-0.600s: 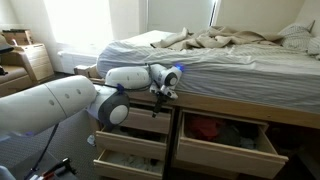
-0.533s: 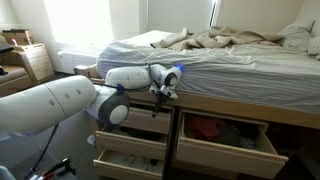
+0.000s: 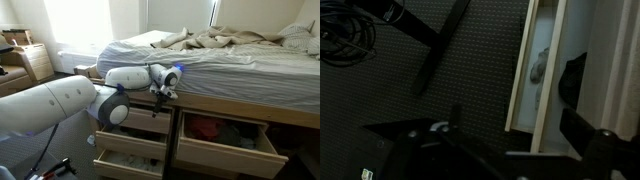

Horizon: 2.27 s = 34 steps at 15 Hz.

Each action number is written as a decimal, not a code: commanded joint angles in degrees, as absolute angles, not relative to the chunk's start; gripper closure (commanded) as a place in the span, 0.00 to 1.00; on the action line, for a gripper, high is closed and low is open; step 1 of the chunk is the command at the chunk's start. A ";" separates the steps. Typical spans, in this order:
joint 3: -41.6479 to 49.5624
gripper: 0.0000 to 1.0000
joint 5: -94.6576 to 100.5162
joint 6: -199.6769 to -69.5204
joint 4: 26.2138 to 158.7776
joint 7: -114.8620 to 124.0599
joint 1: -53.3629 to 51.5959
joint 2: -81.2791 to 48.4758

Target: Open both topmost drawers fully

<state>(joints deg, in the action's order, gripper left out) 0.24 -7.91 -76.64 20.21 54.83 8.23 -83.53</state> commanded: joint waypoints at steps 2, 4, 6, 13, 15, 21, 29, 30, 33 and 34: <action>0.63 0.00 -6.85 -76.03 21.80 53.43 8.39 -83.07; 1.13 0.00 -6.35 -75.83 21.71 51.87 8.99 -84.29; 2.29 0.00 -5.07 -78.13 23.23 51.51 8.16 -84.70; 3.82 0.00 -4.23 -77.01 27.47 58.83 9.40 -84.51; 5.22 0.00 -2.41 -76.81 30.47 60.96 8.62 -85.48; 7.10 0.00 -0.86 -76.67 31.95 65.22 10.30 -85.76; 7.49 0.00 -1.18 -99.49 42.37 67.44 9.48 -84.21; 7.02 0.00 -0.92 -103.36 40.94 67.03 10.21 -85.75; 6.63 0.00 -1.45 -117.09 44.15 66.15 10.96 -86.05; 6.49 0.00 -1.79 -121.62 45.34 65.95 11.28 -86.06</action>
<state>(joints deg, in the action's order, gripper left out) 7.65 -0.48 -111.05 41.99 67.32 9.81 -86.06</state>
